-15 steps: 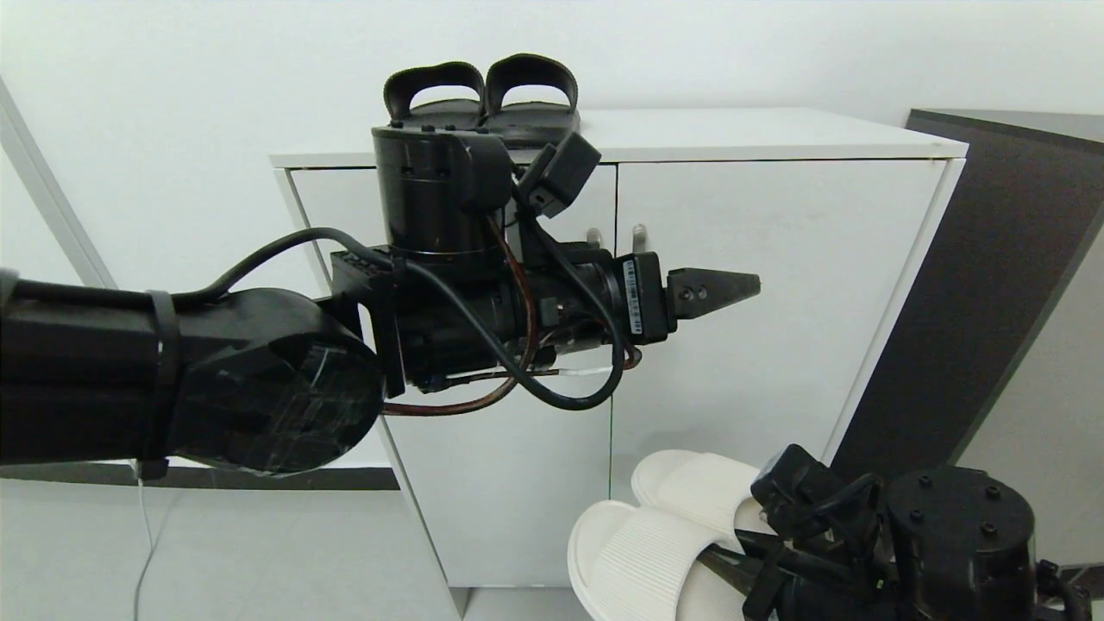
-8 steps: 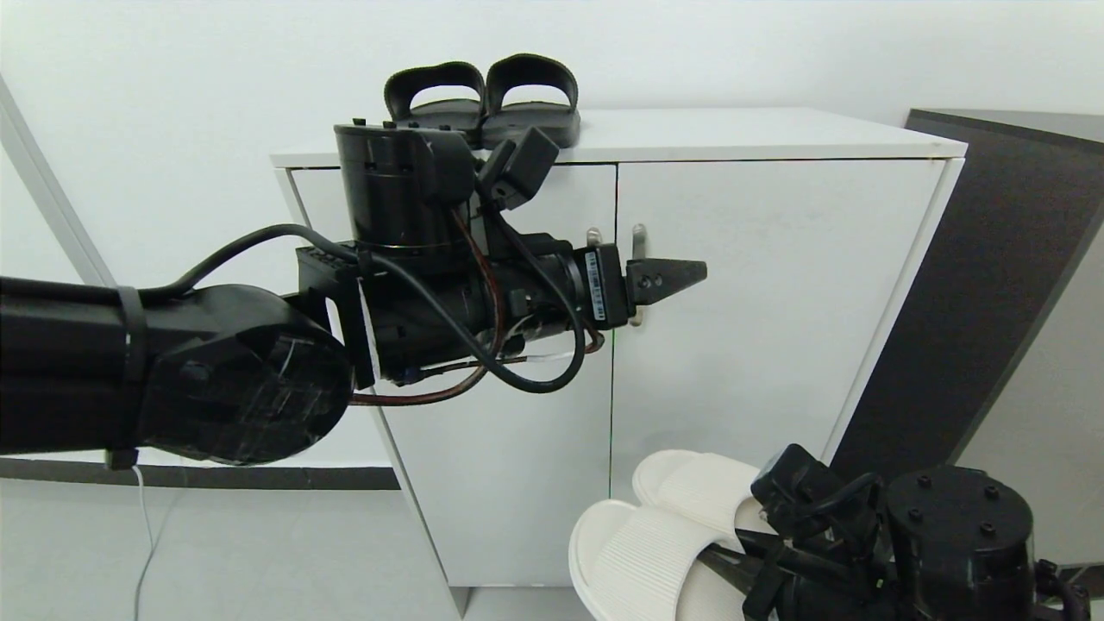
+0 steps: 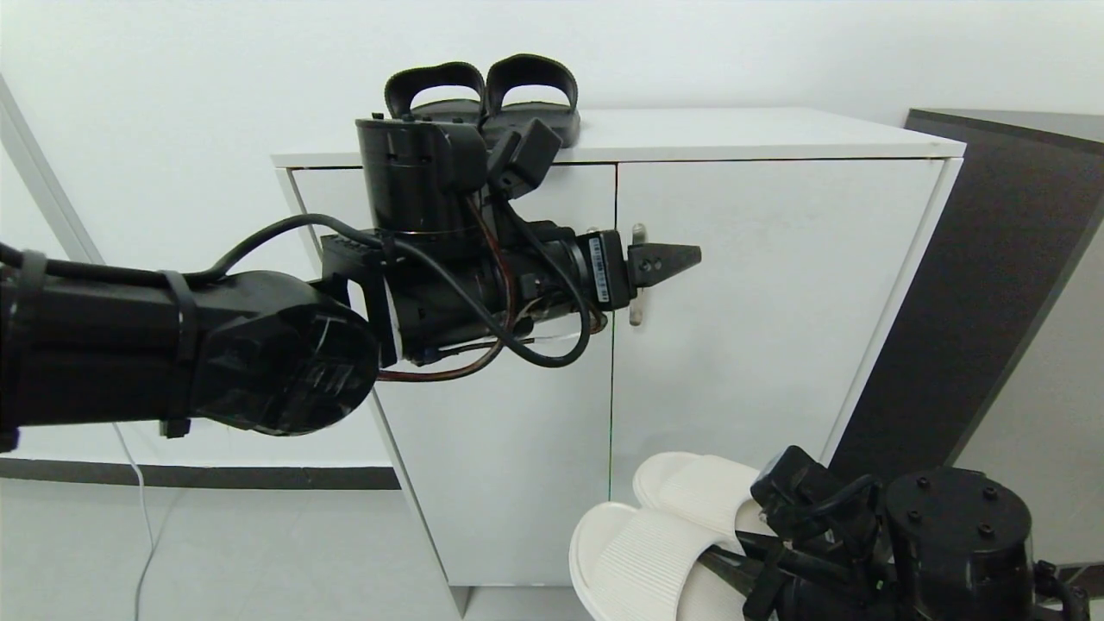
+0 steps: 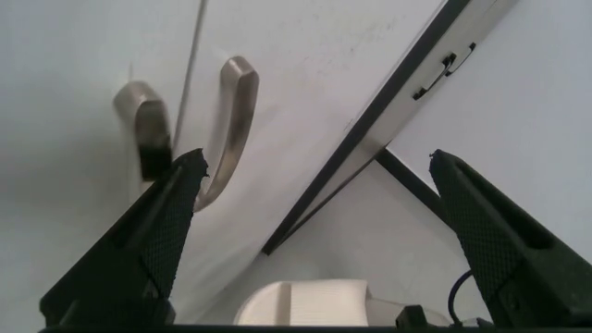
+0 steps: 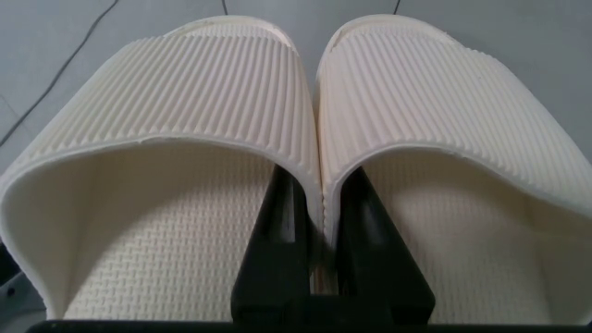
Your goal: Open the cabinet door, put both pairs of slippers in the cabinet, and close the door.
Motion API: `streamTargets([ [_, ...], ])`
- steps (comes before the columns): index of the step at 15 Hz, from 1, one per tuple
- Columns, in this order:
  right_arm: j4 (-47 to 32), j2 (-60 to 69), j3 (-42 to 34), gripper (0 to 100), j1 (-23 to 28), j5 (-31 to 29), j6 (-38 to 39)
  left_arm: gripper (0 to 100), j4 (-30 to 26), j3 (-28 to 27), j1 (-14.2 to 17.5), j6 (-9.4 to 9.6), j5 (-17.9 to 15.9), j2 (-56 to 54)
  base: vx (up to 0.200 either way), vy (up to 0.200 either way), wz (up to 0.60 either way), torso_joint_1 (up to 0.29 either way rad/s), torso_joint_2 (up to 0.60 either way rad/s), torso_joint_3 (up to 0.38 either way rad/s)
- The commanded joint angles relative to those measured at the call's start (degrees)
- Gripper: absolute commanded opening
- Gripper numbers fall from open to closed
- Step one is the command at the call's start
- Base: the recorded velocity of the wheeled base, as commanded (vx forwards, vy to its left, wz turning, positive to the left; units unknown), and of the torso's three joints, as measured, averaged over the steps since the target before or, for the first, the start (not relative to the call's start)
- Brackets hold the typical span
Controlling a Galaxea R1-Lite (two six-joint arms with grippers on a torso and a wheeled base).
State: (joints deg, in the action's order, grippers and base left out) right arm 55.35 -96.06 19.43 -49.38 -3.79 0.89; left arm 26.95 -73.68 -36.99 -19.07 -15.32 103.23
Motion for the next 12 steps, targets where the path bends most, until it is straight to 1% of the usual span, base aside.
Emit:
streamTargets([
  [1, 0.0, -0.1, 0.0, 0, 0.0, 0.0, 0.0, 100, -0.1, -1.8, -0.1, -0.01, 0.1, 2.2, 0.000, 0.000, 0.00, 0.000, 0.00, 0.000],
  [5, 0.0, -0.1, 0.0, 0, 0.0, 0.0, 0.0, 100, -0.6, -4.6, -0.5, -0.01, 0.1, 4.9, 0.000, 0.000, 0.00, 0.000, 0.00, 0.000],
  [9, 0.0, 0.0, -0.1, 0, 0.0, 0.0, 0.0, 100, -1.2, -5.9, -0.8, -0.09, -0.1, 5.8, 0.000, 0.000, 0.00, 0.000, 0.00, 0.000],
  [10, 0.0, 0.0, -0.1, 0, 0.0, 0.0, 0.0, 0, -1.2, -5.8, -0.8, -0.09, -0.2, 5.8, 0.000, 0.000, 0.00, 0.000, 0.00, 0.000],
  [12, 0.0, 0.0, -0.4, 0, 0.0, 0.1, -0.1, 0, -1.1, -5.6, -0.8, -0.18, -0.3, 5.6, 0.000, 0.000, 0.00, 0.000, 0.00, 0.000],
])
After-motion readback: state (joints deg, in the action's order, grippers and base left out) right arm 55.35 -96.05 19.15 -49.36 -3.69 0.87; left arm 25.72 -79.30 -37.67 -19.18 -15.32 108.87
